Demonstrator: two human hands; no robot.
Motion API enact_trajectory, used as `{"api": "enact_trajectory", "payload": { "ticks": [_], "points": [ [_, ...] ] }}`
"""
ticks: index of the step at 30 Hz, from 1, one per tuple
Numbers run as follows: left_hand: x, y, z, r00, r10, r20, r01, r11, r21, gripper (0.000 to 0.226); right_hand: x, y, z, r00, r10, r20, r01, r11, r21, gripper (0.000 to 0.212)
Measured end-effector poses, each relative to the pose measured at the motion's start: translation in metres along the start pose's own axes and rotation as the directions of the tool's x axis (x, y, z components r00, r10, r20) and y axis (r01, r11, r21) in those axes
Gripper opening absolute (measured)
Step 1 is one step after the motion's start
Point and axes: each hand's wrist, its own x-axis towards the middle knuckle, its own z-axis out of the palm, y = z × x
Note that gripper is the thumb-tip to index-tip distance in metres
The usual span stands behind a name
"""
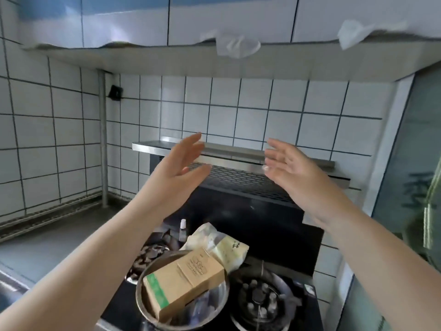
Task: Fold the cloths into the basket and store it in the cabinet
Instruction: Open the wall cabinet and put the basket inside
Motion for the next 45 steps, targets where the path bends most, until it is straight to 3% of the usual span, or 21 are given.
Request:
{"api": "enact_trajectory", "payload": {
  "ticks": [8,14,16,20,24,26,30,36,40,42,45],
  "points": [
    [0.134,-0.013,-0.048,0.988,0.154,-0.017,-0.154,0.988,-0.007,0.057,0.129,-0.022,0.013,0.978,-0.181,-0.104,0.170,0.979,-0.109,0.051],
    [0.227,-0.005,-0.052,0.951,0.309,-0.017,-0.309,0.951,0.017,0.052,0.208,-0.040,0.000,0.941,-0.310,-0.134,0.257,0.915,-0.310,0.053],
    [0.254,-0.001,-0.046,0.918,0.396,-0.022,-0.392,0.913,0.114,0.051,0.233,-0.046,-0.007,0.913,-0.389,-0.127,0.283,0.824,-0.491,0.054],
    [0.313,0.008,-0.033,0.824,0.566,0.039,-0.509,0.708,0.490,0.056,0.288,-0.052,-0.020,0.847,-0.530,-0.044,0.253,0.474,-0.843,0.055],
    [0.360,0.005,-0.019,0.792,0.584,0.176,-0.471,0.401,0.786,0.063,0.332,-0.044,-0.029,0.867,-0.498,0.011,0.150,0.239,-0.959,0.056],
    [0.374,0.001,-0.014,0.812,0.551,0.192,-0.418,0.321,0.850,0.065,0.346,-0.037,-0.031,0.881,-0.474,0.006,0.094,0.162,-0.982,0.057],
    [0.391,-0.002,-0.006,0.826,0.538,0.167,-0.378,0.309,0.873,0.067,0.360,-0.025,-0.033,0.865,-0.501,0.041,0.087,0.068,-0.994,0.059],
    [0.402,0.009,0.001,0.827,0.558,0.074,-0.310,0.341,0.887,0.049,0.364,-0.021,-0.030,0.847,-0.531,0.019,0.107,0.136,-0.985,0.052],
    [0.402,0.017,0.000,0.832,0.554,-0.007,-0.255,0.395,0.883,0.041,0.355,-0.029,-0.033,0.837,-0.545,0.040,0.121,0.114,-0.986,0.051],
    [0.399,0.021,-0.003,0.829,0.559,-0.031,-0.240,0.404,0.883,0.042,0.342,-0.037,-0.036,0.804,-0.593,0.036,0.122,0.105,-0.987,0.048],
    [0.393,0.027,-0.011,0.823,0.563,-0.074,-0.215,0.429,0.878,0.045,0.311,-0.049,-0.042,0.674,-0.739,0.012,0.144,0.115,-0.983,0.043]
  ]
}}
